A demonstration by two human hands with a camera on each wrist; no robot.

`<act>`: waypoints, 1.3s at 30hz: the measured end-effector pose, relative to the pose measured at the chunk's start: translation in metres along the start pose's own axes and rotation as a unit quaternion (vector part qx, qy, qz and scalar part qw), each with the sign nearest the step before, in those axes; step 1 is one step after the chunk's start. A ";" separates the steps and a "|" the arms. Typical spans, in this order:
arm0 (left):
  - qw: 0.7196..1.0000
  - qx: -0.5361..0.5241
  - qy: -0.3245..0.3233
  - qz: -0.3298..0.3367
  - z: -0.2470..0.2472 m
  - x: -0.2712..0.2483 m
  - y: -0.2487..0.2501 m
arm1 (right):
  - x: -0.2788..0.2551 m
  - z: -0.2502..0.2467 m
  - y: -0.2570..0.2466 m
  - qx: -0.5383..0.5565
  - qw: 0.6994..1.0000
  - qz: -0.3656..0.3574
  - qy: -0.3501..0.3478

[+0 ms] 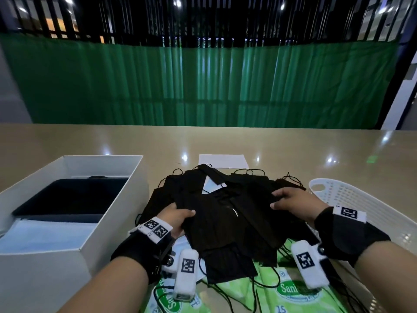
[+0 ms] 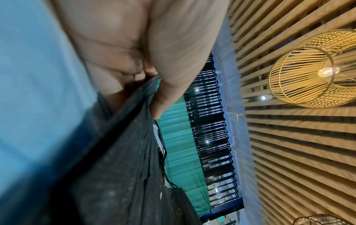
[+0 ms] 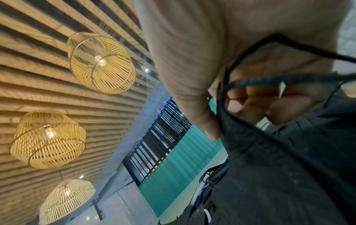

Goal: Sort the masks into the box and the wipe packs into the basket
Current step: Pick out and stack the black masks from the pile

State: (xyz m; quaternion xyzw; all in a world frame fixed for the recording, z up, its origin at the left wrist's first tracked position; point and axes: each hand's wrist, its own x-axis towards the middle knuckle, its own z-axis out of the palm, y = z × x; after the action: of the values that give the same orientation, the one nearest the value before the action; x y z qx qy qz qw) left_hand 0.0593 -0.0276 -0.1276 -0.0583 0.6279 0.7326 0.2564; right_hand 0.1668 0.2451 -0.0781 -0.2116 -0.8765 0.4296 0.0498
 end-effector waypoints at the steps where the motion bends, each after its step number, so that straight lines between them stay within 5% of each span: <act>1: 1.000 0.004 -0.001 -0.001 -0.001 -0.001 0.000 | 0.001 0.000 -0.001 -0.013 1.000 0.004 -0.007; 6: 1.000 -0.011 -0.023 0.008 -0.001 -0.005 -0.002 | 0.001 0.005 0.000 -0.082 0.995 0.025 -0.047; 9: 0.998 -0.042 -0.041 0.006 -0.002 -0.011 0.000 | 0.002 0.001 -0.007 -0.074 0.997 -0.023 0.010; 14: 0.997 -0.054 -0.046 -0.006 -0.006 -0.009 0.000 | -0.002 -0.009 -0.037 0.203 0.974 -0.081 0.065; 17: 0.998 -0.052 -0.035 -0.004 -0.006 -0.009 0.000 | -0.007 -0.004 -0.056 0.355 0.932 -0.075 -0.014; 20: 0.997 -0.065 -0.036 0.007 -0.007 -0.008 -0.001 | -0.010 0.014 -0.069 0.395 0.911 -0.065 -0.097; 24: 0.995 -0.093 -0.027 0.005 -0.011 -0.007 -0.002 | -0.014 0.053 -0.069 0.352 0.917 0.022 -0.183; 28: 0.990 -0.126 -0.046 -0.035 -0.011 -0.012 -0.001 | -0.010 0.081 -0.059 0.127 0.954 0.113 -0.248; 34: 0.985 -0.132 -0.106 -0.023 -0.014 -0.017 0.001 | -0.008 0.087 -0.075 -0.059 0.977 0.024 -0.202; 39: 0.984 -0.104 -0.146 -0.001 -0.012 -0.024 0.002 | -0.002 0.096 -0.078 0.017 0.969 0.049 -0.240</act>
State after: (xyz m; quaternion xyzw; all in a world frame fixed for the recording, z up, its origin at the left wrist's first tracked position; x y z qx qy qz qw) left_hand 0.0761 -0.0467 -0.1188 0.0219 0.5040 0.7943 0.3385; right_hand 0.1167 0.1317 -0.0779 -0.1440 -0.8440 0.4843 -0.1799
